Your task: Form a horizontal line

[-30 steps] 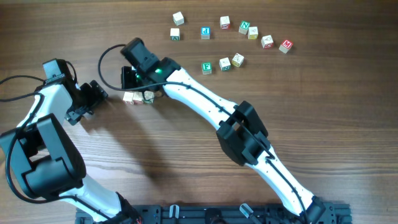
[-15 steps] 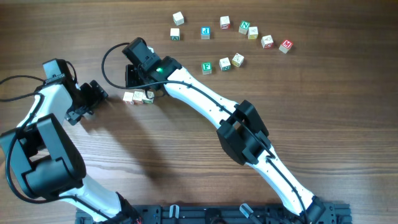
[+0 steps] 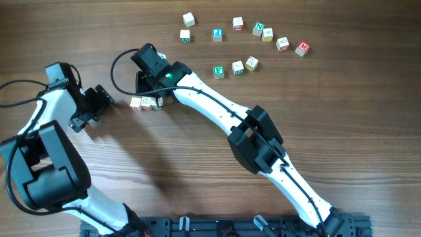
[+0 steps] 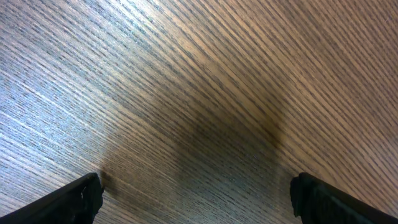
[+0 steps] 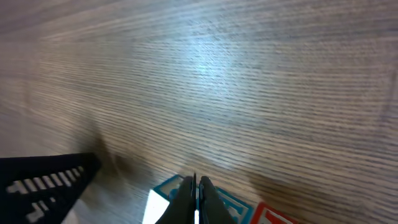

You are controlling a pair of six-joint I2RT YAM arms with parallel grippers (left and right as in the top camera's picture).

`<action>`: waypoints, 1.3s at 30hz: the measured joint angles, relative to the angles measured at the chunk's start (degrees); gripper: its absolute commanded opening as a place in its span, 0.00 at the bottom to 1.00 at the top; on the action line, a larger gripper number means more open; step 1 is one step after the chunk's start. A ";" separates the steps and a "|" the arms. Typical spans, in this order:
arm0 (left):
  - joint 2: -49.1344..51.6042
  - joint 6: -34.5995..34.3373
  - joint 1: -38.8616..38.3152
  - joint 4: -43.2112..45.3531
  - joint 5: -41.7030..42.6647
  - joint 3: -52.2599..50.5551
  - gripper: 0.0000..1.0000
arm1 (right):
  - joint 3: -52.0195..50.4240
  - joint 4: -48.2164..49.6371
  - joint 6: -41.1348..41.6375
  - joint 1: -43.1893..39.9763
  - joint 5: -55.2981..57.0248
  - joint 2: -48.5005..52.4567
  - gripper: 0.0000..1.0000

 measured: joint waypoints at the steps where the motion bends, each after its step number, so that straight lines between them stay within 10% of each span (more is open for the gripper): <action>1: 0.00 0.00 0.00 0.00 0.00 0.00 1.00 | 0.00 -0.15 0.00 0.00 0.02 0.24 0.05; 39: 0.00 0.00 0.00 -0.02 0.00 0.00 1.00 | -0.11 -1.86 -0.26 0.00 -1.16 1.14 0.05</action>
